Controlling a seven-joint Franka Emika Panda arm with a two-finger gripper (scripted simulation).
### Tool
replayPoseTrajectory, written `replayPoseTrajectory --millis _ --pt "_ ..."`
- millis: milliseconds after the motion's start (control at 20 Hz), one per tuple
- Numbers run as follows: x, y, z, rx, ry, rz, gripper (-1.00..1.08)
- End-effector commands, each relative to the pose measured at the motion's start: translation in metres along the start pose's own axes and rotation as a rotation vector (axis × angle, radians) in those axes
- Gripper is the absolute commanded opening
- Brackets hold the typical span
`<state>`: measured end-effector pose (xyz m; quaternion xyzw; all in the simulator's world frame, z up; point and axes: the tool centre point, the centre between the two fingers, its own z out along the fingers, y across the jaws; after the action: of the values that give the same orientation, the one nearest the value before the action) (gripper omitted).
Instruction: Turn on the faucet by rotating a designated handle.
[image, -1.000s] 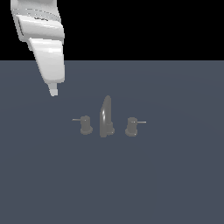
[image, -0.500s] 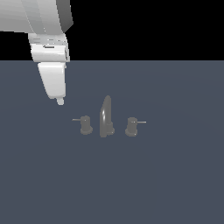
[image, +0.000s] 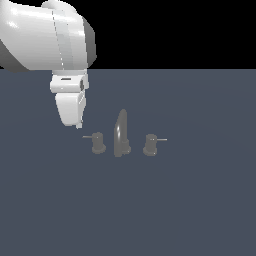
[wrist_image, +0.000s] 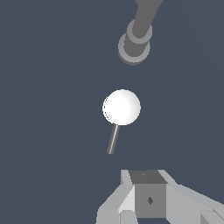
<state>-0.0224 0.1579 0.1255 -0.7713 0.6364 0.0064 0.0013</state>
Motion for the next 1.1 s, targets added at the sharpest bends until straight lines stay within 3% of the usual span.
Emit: replayPoseTrajectory --millis 0,550,1050 --pt "0.005 -0.011 0.013 0.002 0.004 0.053 -1.00" --pt "0.028 -0.048 0.054 0.007 0.012 0.230 -1.00" --pt "0.033 -0.054 0.061 0.008 0.011 0.264 -1.00"
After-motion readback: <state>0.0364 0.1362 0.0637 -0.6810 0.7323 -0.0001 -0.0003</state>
